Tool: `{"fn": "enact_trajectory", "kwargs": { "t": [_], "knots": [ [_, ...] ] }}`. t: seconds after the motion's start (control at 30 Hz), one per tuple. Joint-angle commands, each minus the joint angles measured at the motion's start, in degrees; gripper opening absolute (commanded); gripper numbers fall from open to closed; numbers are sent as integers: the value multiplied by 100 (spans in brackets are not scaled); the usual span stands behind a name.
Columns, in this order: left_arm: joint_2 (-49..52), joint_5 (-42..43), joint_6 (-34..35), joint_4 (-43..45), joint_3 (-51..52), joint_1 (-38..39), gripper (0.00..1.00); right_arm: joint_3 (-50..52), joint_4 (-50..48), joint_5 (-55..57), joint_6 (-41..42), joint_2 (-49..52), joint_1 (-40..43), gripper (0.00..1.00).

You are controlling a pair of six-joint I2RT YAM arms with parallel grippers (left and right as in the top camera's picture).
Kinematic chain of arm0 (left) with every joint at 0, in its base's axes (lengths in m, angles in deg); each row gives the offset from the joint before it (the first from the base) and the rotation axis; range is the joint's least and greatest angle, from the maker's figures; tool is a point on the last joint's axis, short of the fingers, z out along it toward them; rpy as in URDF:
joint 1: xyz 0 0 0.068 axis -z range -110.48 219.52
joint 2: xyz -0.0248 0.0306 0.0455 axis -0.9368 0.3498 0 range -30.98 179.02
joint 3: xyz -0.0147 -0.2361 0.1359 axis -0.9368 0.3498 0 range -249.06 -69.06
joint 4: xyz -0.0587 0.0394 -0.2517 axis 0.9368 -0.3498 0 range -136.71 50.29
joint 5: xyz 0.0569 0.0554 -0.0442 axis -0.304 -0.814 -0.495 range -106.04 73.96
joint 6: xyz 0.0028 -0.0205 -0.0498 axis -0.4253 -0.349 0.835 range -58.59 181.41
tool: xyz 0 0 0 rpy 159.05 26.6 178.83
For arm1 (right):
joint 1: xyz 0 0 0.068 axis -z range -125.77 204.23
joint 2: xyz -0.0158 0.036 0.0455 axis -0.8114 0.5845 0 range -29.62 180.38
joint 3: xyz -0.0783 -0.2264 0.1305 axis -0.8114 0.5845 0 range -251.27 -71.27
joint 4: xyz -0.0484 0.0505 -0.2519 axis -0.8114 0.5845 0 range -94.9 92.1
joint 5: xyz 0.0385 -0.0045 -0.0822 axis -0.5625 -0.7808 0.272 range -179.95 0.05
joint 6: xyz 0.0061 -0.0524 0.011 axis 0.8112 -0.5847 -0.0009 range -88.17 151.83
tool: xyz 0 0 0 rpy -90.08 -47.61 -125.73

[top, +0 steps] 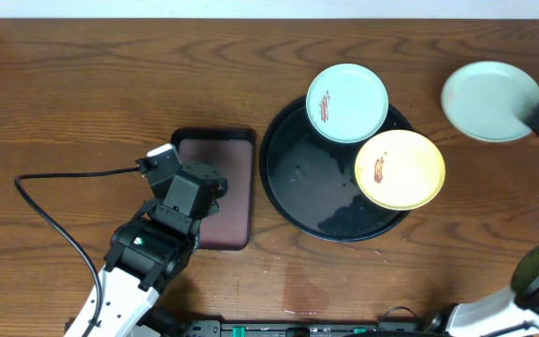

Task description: Clean dirty plates on tray and stack at the side

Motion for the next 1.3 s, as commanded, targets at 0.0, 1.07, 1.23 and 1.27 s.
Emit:
{"fn": "enact_trajectory", "kwargs": {
  "t": [0.0, 1.07, 1.23, 1.27],
  "knots": [
    [37, -13, -35, 2, 35, -24, 8, -61, -155, -304, 852, 452, 199, 1],
    [610, -11, -33, 258, 35, -24, 8, -63, -1377, 728, -1115, 815, -3259, 99],
    [612, -11, -35, 273, 35, -24, 8, -63, -1585, 1255, -686, 1331, -3713, 99],
    [614, -11, -35, 278, 35, -24, 8, -63, -1639, 1200, -686, 1421, -3766, 99]
  ]
}}
